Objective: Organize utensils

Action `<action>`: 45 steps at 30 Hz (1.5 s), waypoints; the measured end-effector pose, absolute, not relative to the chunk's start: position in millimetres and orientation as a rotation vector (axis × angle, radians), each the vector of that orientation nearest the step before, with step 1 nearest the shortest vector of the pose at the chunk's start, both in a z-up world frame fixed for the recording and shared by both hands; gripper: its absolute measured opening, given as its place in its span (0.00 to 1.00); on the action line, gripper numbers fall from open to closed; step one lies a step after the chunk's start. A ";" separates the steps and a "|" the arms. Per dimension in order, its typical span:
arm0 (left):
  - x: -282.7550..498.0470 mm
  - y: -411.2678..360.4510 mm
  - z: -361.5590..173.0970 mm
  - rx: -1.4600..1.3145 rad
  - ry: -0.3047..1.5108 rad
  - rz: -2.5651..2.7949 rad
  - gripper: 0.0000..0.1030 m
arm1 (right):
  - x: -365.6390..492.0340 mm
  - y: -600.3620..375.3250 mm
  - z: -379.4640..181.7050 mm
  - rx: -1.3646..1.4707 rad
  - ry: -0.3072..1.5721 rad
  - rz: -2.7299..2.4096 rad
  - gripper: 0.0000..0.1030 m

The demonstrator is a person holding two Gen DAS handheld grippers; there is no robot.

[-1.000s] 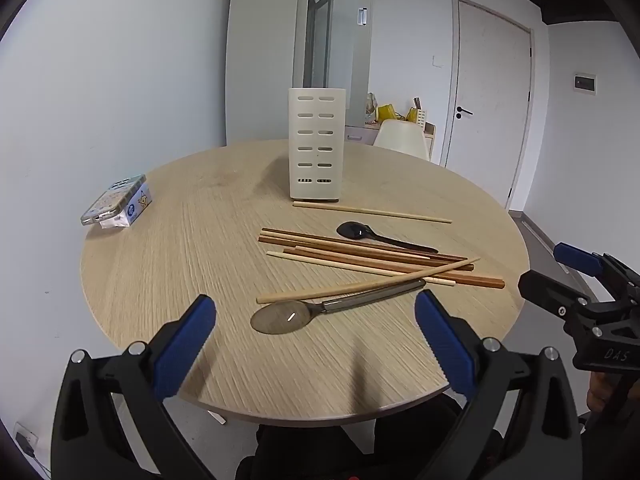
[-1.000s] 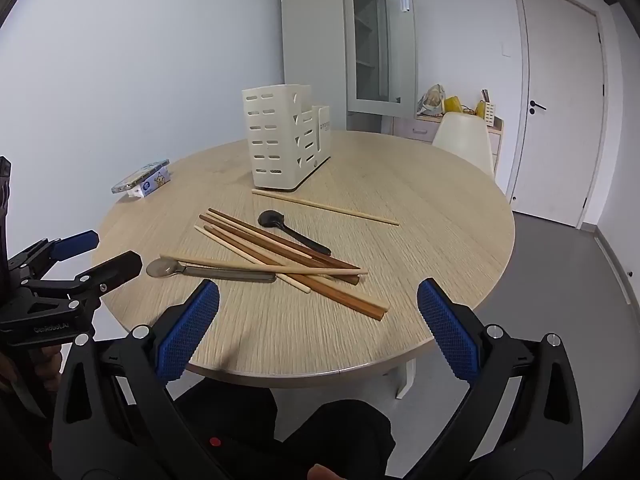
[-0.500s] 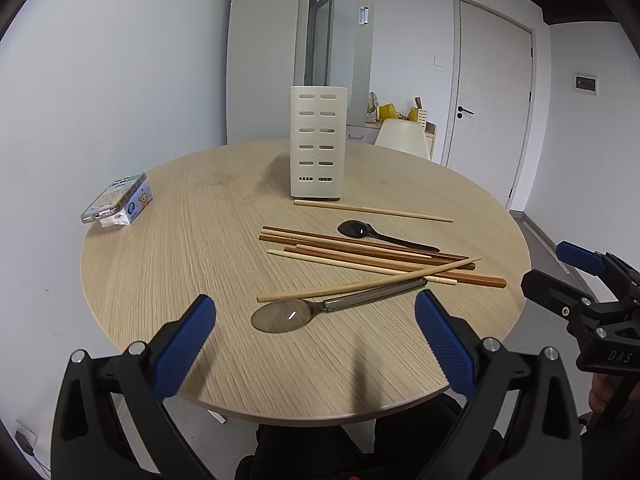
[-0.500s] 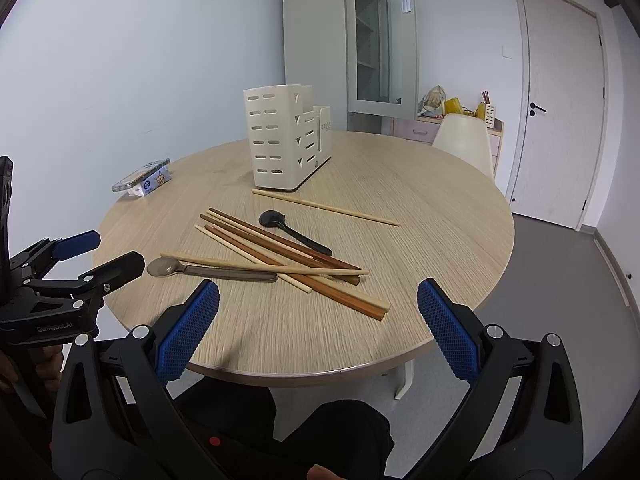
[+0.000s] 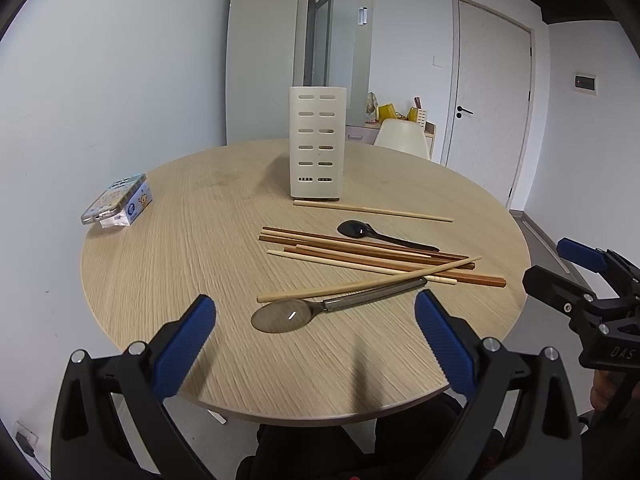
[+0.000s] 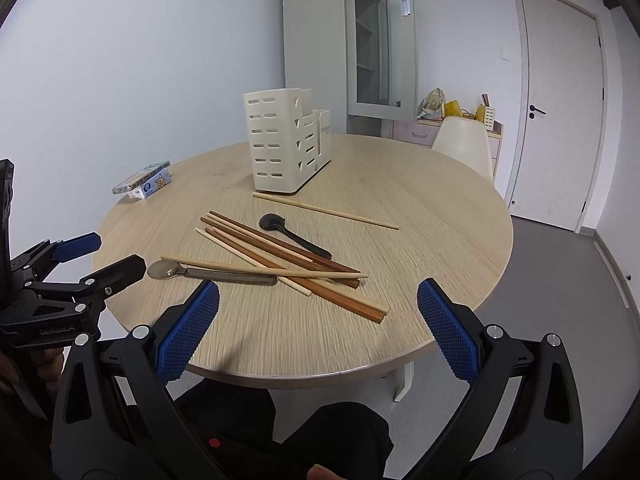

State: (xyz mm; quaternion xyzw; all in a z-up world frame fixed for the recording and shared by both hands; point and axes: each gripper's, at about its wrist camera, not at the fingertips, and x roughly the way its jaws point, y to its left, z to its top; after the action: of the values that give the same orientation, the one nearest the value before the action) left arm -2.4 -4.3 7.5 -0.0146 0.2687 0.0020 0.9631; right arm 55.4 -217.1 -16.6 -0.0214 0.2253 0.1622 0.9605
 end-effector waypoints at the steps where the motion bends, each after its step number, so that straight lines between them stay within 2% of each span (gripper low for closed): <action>1: -2.4 -4.5 7.4 -0.029 0.544 0.004 0.95 | 55.2 -216.7 -16.2 -0.043 0.456 0.329 0.92; 45: -2.8 -3.9 5.1 -0.024 0.542 -0.002 0.95 | 55.3 -218.5 -20.2 -0.045 0.454 0.313 0.92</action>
State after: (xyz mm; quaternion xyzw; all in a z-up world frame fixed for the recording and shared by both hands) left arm -2.8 -3.9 5.1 -0.0121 0.2676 -0.0012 0.9635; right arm 55.3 -218.5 -20.2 -0.0222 0.2243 0.1547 0.9619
